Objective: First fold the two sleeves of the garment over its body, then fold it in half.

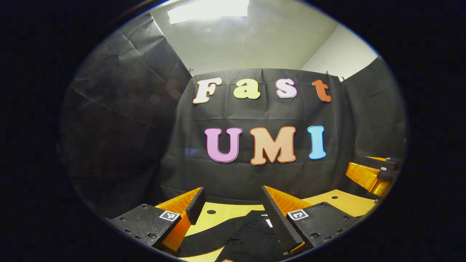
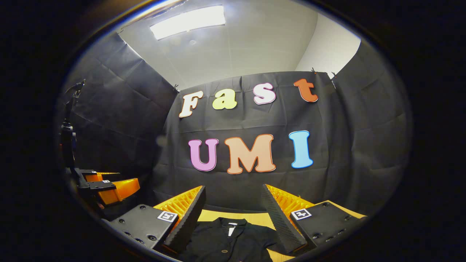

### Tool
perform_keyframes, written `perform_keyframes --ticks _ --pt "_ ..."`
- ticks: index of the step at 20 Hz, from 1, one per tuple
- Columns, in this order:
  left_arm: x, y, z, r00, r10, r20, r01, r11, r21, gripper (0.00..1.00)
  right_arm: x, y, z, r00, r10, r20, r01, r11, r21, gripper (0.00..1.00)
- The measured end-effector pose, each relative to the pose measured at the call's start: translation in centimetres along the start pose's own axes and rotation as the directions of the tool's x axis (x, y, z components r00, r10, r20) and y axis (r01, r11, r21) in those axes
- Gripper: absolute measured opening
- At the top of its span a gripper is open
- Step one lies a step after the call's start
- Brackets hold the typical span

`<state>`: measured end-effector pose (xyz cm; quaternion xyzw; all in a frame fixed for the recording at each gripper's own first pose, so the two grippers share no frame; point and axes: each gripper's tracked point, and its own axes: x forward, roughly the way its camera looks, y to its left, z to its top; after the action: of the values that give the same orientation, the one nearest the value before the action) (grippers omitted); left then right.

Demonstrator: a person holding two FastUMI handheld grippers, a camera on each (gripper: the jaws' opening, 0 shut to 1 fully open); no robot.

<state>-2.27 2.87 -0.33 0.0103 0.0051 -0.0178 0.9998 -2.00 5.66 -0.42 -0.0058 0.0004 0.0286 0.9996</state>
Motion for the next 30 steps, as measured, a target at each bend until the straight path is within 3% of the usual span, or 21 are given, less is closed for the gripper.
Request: perform_keyframes --ticks 15,17,25,30 --pt "-0.8 0.5 -0.2 0.999 0.036 -0.006 -0.036 0.999 0.009 0.92 -0.1 0.1 -0.9 0.999 0.035 -0.034 -0.035 0.999 -0.009 0.97" --pt "-0.7 0.3 -0.3 0.999 0.041 -0.005 -0.041 0.999 0.012 0.92 0.2 -0.8 -1.0 0.999 0.033 -0.039 -0.034 0.999 -0.018 0.94" --pt "0.2 -1.3 -0.2 0.999 0.052 -0.007 -0.052 0.999 0.016 0.93 1.6 -8.7 -2.5 0.994 -0.051 -0.096 0.044 0.996 -0.072 0.98" --pt "1.0 -3.4 -0.2 0.999 0.043 -0.006 -0.043 0.999 0.017 0.93 1.8 -14.5 -4.0 0.982 -0.114 -0.149 0.100 0.990 -0.102 0.94"
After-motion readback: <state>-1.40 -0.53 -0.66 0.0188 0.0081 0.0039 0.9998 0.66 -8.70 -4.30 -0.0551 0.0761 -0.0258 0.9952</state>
